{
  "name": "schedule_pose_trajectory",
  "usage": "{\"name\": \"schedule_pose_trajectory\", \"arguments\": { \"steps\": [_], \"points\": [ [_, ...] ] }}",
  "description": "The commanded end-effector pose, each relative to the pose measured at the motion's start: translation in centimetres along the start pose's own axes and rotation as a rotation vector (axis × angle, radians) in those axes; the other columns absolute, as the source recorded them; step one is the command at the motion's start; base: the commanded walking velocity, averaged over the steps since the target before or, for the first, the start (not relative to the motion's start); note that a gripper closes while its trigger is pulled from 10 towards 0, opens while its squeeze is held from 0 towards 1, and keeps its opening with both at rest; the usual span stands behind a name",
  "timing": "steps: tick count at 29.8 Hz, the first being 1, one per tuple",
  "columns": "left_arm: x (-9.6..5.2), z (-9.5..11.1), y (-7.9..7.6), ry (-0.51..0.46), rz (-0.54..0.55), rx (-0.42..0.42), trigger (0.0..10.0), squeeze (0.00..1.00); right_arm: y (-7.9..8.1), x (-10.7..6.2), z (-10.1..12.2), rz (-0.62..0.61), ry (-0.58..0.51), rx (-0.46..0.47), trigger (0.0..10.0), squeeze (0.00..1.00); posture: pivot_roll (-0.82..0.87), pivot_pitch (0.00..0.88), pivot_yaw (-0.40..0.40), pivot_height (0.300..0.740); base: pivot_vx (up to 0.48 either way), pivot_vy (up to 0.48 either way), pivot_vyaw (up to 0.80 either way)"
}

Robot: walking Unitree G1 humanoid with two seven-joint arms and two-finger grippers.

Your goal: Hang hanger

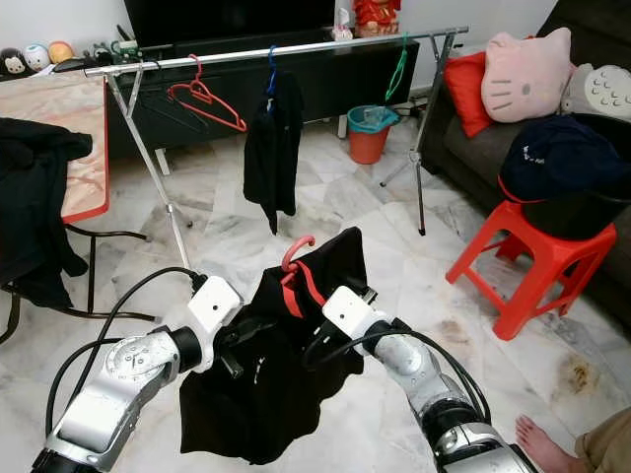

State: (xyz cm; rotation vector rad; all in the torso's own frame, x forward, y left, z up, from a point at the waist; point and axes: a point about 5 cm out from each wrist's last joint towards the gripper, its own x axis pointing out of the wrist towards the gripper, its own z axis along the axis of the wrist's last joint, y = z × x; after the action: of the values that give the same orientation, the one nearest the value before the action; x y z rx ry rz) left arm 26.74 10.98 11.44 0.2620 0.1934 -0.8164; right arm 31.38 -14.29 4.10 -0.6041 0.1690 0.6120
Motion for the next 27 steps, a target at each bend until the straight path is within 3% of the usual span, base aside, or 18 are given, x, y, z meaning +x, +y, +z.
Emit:
{"name": "schedule_pose_trajectory", "arguments": {
  "steps": [1,27],
  "points": [
    [-0.12,1.47,0.34,-0.046,0.003,0.034,10.0,0.0,-0.3,0.02,-0.18,-0.01,0.025,-0.015,0.0,0.0,0.07,0.0,-0.017,0.74,0.0,0.0,0.0],
    [-0.1,1.51,0.36,-0.044,0.021,0.026,10.0,0.0,-0.8,0.22,0.39,-0.067,-0.013,0.001,0.0,0.0,0.07,0.0,-0.021,0.74,0.0,0.0,0.0]
  ]
}}
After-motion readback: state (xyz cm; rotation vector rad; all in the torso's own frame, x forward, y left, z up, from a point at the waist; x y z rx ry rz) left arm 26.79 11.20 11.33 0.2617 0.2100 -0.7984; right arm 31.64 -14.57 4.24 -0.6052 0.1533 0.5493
